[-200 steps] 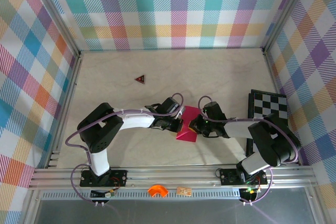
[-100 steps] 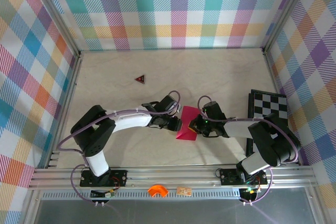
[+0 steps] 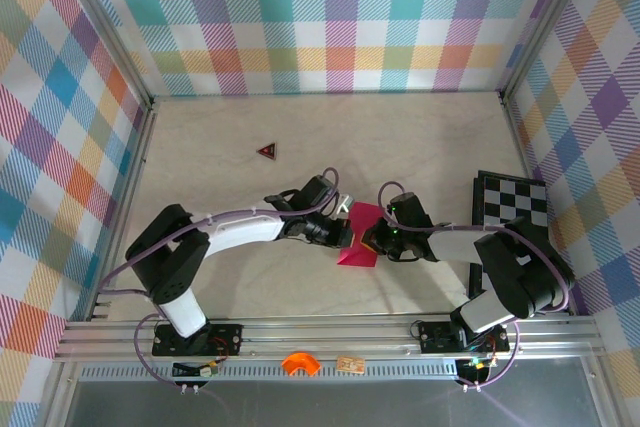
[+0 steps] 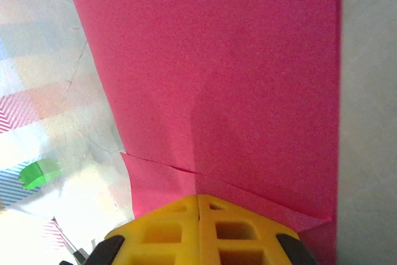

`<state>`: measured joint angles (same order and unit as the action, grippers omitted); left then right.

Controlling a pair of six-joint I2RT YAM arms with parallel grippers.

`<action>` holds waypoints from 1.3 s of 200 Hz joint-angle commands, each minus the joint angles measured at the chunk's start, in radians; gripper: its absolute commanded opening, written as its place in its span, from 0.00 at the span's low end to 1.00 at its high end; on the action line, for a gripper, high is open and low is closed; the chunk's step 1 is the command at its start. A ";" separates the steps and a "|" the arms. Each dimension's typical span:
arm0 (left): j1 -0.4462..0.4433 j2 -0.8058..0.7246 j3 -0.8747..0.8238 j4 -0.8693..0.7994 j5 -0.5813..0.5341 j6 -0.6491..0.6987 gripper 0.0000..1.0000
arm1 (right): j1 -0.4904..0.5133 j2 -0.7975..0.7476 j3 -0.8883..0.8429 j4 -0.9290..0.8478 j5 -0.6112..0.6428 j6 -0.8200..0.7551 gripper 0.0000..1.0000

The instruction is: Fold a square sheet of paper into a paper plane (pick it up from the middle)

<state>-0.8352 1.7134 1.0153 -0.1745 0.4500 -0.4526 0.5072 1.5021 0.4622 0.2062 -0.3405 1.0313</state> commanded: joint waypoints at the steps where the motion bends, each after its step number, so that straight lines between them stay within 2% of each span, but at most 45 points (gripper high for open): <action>1: 0.009 0.056 -0.001 0.033 0.103 -0.022 0.03 | -0.019 0.022 -0.016 -0.146 0.062 -0.033 0.03; 48: 0.009 0.104 -0.008 0.046 0.079 -0.018 0.03 | -0.027 0.017 0.000 -0.160 0.048 -0.051 0.04; 104: 0.009 0.141 -0.023 0.085 0.134 -0.019 0.04 | -0.029 0.016 -0.002 -0.166 0.044 -0.057 0.04; 132: 0.009 0.162 -0.028 0.058 0.107 0.004 0.04 | -0.030 0.008 -0.005 -0.172 0.048 -0.057 0.04; 166: 0.009 0.158 -0.053 0.017 0.054 0.039 0.04 | -0.032 0.002 -0.007 -0.184 0.051 -0.061 0.05; 214: 0.008 0.124 -0.126 0.041 0.092 0.032 0.05 | -0.038 0.001 -0.011 -0.191 0.051 -0.068 0.05; 260: 0.009 0.089 -0.163 -0.025 0.063 0.062 0.06 | -0.042 -0.008 -0.014 -0.194 0.053 -0.071 0.05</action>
<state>-0.8341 1.8252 0.9058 -0.0376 0.5327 -0.4263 0.4835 1.4879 0.4786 0.1291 -0.3614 0.9787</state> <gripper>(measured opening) 0.058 0.064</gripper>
